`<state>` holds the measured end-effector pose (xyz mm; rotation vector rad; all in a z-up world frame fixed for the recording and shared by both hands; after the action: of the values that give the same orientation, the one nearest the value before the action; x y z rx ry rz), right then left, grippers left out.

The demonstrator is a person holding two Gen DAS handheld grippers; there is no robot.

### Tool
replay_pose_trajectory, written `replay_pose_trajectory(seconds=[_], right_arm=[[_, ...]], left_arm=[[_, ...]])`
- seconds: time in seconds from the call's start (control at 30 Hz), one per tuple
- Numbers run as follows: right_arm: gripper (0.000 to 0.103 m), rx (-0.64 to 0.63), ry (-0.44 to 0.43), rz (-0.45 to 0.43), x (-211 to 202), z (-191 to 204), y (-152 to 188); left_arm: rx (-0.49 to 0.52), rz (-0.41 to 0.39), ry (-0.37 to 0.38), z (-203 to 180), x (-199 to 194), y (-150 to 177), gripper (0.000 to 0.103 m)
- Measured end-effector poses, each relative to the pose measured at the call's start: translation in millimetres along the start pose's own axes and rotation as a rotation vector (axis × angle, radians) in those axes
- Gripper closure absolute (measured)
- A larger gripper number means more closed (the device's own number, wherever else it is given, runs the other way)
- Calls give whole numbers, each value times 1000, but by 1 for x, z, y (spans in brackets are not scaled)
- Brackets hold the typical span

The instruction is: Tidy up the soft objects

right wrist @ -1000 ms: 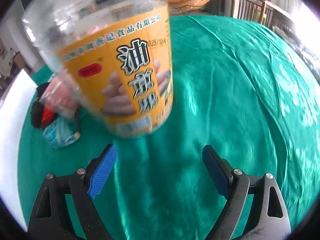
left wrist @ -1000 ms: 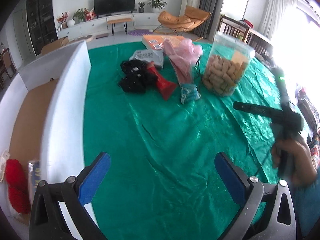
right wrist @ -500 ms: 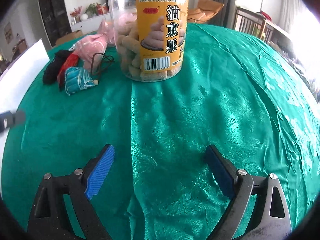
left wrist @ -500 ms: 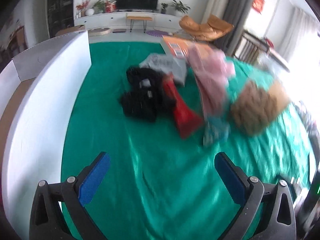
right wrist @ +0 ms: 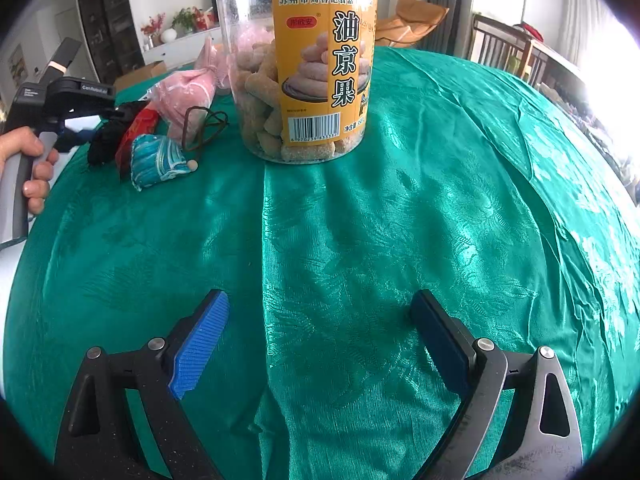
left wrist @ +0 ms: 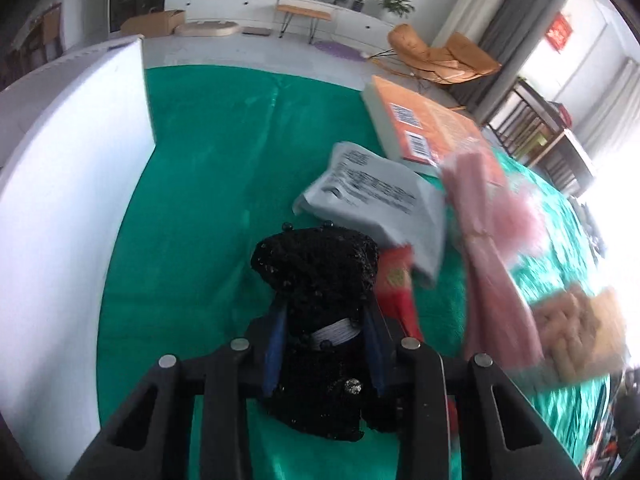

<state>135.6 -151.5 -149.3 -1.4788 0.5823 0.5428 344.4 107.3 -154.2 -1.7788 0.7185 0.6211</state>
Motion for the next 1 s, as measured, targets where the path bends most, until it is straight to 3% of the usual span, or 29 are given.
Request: replay_pose_trajectory(seconds=[0.2,0.27,0.33,0.4,0.47,0.53,0.57,0.63,0.73,0.87,0.9,0.97,1.0], right_arm=[[7,-17,-20,14,-7,6,3],[9,-15,-114,38,-12,22,-3],[10,2,-242,-22,-19,46,-27],[10,-31,-271,-62,-13,70,-56],[11,-58,-315,-30,12,94,-78],[14,-95,-305,6,36,112,-89],[18,-116,-295,28,48,119,-91],[53,-132,-294,67,63,126,-90],[58,-104,-306,90,59,119,-89],[58,-45,-333,61,11,88,-69],[58,-28,-318,51,-5,74,-59],[58,11,-276,19,-33,47,-43],[58,20,-220,-4,-45,29,-33]], left_arm=[[48,70,68,-11,-92,92,69],[121,72,62,-15,-113,114,69],[179,75,45,-15,-127,131,69],[170,74,48,-14,-138,140,69],[169,68,38,-12,-144,155,69],[178,79,22,-9,-147,162,69],[172,86,20,-6,-147,164,69],[165,91,25,-3,-148,170,69],[204,80,25,-8,-152,175,69],[286,56,33,-24,-154,180,66],[301,56,35,-29,-152,182,63],[324,46,17,-36,-146,186,41],[329,36,1,-37,-143,187,18]])
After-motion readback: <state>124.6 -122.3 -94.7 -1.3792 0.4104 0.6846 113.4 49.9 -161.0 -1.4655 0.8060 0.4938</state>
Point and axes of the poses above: each gripper's, at about its wrist camera, not at the fingertips, and x roughly the way its jaws point, z to its left, y to its underside, the point moved 6 cm from there along x, roughly the way its jaws point, and after that the axes turned 12 degrees about -z, right-handed, at the moved point
